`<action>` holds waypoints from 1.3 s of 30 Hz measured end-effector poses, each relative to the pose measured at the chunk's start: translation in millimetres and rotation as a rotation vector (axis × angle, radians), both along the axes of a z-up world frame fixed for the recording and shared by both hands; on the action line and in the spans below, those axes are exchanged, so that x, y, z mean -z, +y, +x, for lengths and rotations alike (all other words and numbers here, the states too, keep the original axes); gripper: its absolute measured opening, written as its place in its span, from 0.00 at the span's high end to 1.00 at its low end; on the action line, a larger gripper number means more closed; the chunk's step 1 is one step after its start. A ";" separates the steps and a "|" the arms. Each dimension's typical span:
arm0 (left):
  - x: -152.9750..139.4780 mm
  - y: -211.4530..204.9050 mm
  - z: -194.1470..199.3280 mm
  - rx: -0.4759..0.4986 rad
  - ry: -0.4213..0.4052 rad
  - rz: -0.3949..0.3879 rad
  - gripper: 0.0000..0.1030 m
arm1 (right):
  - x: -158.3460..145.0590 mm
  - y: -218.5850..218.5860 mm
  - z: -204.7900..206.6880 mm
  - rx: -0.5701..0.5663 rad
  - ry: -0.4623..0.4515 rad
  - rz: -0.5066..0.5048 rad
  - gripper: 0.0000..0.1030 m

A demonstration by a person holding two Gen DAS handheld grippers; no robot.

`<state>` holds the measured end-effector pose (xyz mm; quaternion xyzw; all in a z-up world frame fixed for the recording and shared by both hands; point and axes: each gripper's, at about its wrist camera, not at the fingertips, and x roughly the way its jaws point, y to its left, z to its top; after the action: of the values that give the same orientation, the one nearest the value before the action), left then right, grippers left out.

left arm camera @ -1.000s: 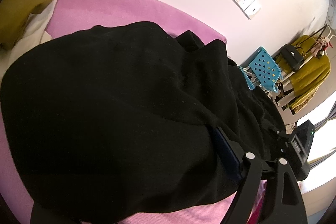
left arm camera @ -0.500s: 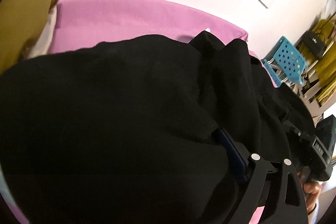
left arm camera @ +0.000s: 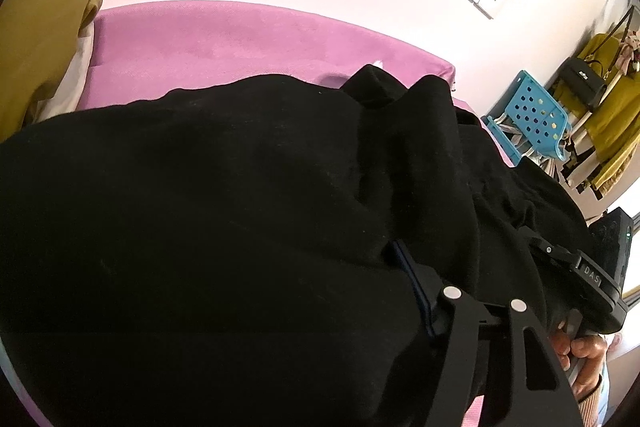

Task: Fold large clothes
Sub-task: 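Lift the coat bundle with both tools and carry it toward the mustard clothes stack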

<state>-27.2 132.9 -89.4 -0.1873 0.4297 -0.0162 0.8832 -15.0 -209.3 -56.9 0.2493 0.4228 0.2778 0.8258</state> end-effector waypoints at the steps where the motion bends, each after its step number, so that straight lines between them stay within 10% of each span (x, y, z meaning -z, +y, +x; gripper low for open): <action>1: 1.4 1.3 1.2 -0.004 0.003 -0.007 0.28 | -0.3 0.4 0.4 -0.004 0.001 0.005 0.55; 13: -24.2 3.0 -6.1 0.015 -0.064 -0.047 0.66 | -56.3 1.0 -4.6 -0.076 -0.131 0.051 0.79; 39: -234.9 115.4 -67.9 -0.155 -0.390 0.141 0.69 | -262.6 146.1 -18.1 -0.368 -0.611 0.069 0.79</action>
<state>-95.1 248.3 145.4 -0.1509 0.2353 0.0458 0.9590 -33.1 -63.2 205.7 0.1023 0.1844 0.4976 0.8414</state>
